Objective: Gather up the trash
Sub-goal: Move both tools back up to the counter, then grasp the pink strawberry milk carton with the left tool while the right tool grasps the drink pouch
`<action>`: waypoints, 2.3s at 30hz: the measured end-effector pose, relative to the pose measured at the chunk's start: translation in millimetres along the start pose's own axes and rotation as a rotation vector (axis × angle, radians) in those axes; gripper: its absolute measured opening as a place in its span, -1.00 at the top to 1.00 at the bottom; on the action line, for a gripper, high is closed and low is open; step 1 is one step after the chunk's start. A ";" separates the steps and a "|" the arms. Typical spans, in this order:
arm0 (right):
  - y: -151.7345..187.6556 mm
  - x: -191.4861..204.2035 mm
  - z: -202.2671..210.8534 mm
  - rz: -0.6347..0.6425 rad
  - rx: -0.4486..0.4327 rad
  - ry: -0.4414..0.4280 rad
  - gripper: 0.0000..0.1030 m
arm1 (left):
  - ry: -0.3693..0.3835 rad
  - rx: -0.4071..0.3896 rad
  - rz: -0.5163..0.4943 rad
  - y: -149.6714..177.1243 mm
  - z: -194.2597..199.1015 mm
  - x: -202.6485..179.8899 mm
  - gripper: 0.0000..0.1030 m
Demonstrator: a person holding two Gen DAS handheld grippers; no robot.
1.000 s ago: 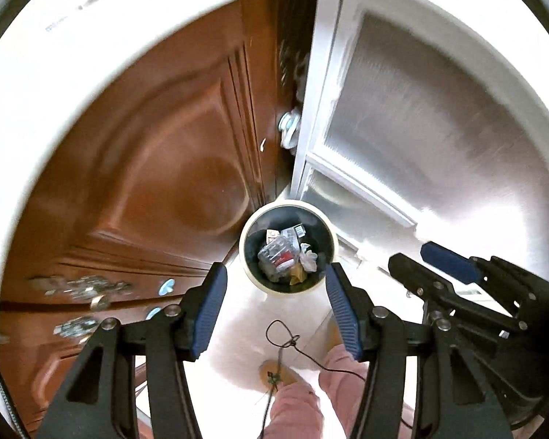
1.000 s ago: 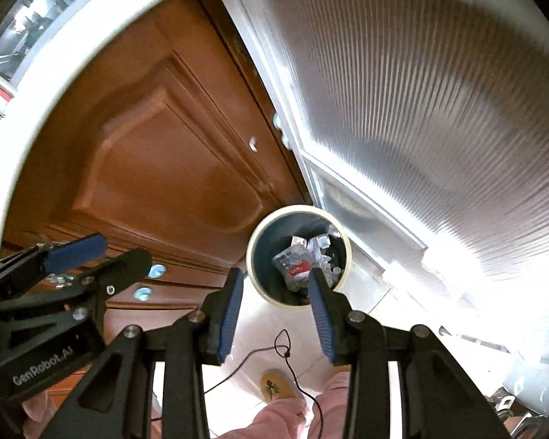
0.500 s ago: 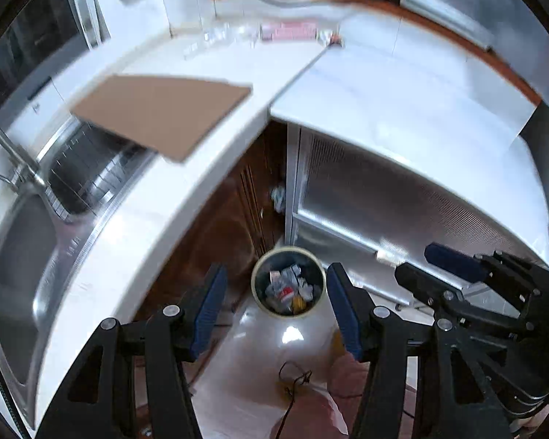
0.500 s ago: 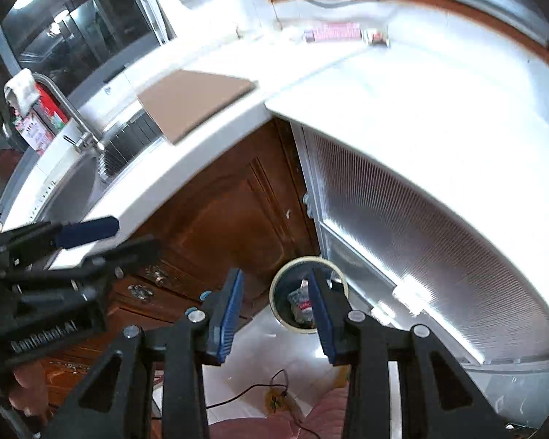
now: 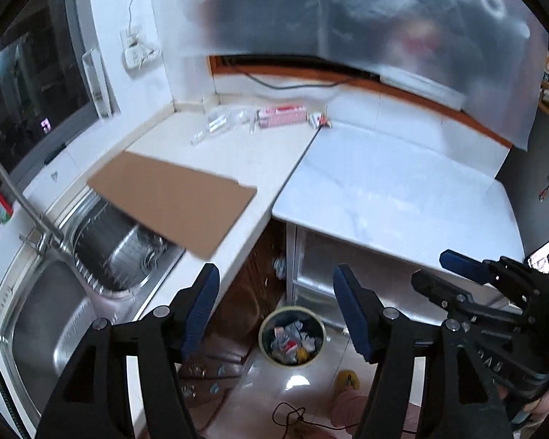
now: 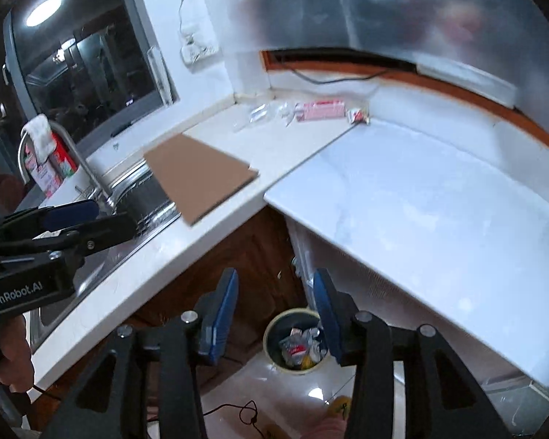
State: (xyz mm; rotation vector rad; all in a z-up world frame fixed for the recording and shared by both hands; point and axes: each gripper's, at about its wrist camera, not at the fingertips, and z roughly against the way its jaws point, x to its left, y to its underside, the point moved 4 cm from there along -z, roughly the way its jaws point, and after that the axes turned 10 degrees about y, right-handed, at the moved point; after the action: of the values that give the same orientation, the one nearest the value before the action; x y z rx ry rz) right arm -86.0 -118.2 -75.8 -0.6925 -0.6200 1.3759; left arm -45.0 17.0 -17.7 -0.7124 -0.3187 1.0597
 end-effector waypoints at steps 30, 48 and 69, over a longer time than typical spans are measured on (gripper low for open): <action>-270.6 -130.4 -258.4 0.050 0.059 0.016 -0.11 | -0.098 0.180 -0.241 -298.3 -260.9 48.2 -0.37; -281.1 -115.0 -397.4 -0.018 0.106 0.155 -0.11 | 0.060 0.372 -0.542 -335.3 -475.9 62.0 -0.37; -284.3 -112.3 -443.0 0.001 0.111 0.197 0.16 | 0.175 0.476 -0.670 -328.5 -549.8 46.8 -0.37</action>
State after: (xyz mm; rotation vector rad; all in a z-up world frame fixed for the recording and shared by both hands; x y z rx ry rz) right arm 420.7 -282.4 -153.1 -0.7281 -0.3841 1.3135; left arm 509.0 -247.0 -207.1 -0.2282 -0.1250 0.4001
